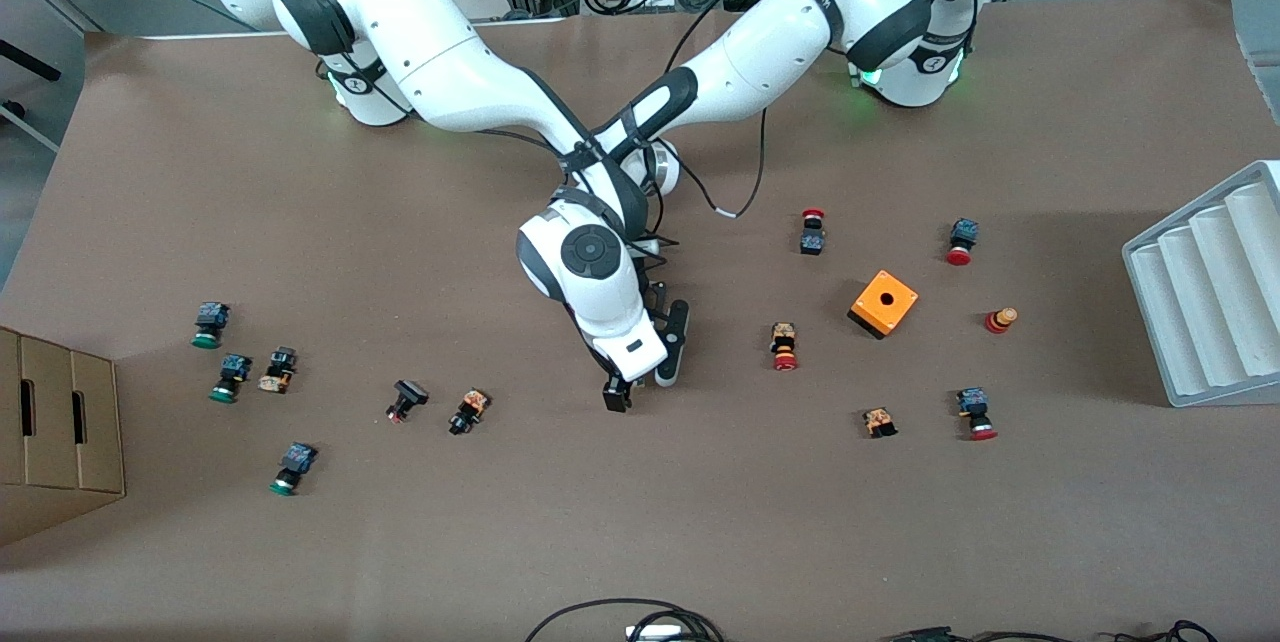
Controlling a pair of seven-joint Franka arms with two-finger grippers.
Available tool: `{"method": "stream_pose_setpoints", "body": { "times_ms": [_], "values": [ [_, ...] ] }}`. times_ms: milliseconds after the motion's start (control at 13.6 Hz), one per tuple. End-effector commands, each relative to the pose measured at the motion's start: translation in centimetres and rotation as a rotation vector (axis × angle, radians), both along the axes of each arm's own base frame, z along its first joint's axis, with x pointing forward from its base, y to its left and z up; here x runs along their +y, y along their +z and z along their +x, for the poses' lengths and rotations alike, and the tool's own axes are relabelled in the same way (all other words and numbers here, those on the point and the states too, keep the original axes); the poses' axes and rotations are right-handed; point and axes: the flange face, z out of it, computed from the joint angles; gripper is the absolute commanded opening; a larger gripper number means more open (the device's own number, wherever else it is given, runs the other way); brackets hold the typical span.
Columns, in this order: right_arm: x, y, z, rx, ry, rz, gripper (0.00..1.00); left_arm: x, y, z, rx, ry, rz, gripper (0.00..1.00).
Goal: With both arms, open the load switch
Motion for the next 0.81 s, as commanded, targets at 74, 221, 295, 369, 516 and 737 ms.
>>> {"method": "stream_pose_setpoints", "body": {
  "times_ms": [74,221,295,369,516,737],
  "values": [
    [0.11,-0.36,0.1,0.005,-0.009,0.013,0.93,0.2,-0.61,-0.09,-0.021,0.006,-0.002,0.54],
    [0.14,-0.35,0.08,0.003,-0.006,0.01,0.93,0.2,-0.6,-0.07,-0.02,0.007,-0.003,0.54],
    [-0.05,-0.56,0.08,0.006,-0.009,0.008,0.93,0.15,-0.6,-0.16,-0.02,0.005,-0.003,0.54],
    [-0.05,-0.56,0.08,0.006,-0.009,0.008,0.93,0.2,-0.6,-0.07,-0.02,0.007,-0.003,0.54],
    [-0.08,-0.63,0.06,0.008,-0.01,0.007,0.93,0.2,-0.6,-0.07,-0.02,0.007,-0.003,0.54],
    [-0.04,-0.82,-0.05,0.01,-0.009,0.005,0.93,0.15,-0.6,-0.16,-0.02,0.005,-0.003,0.54]
  ]
}}
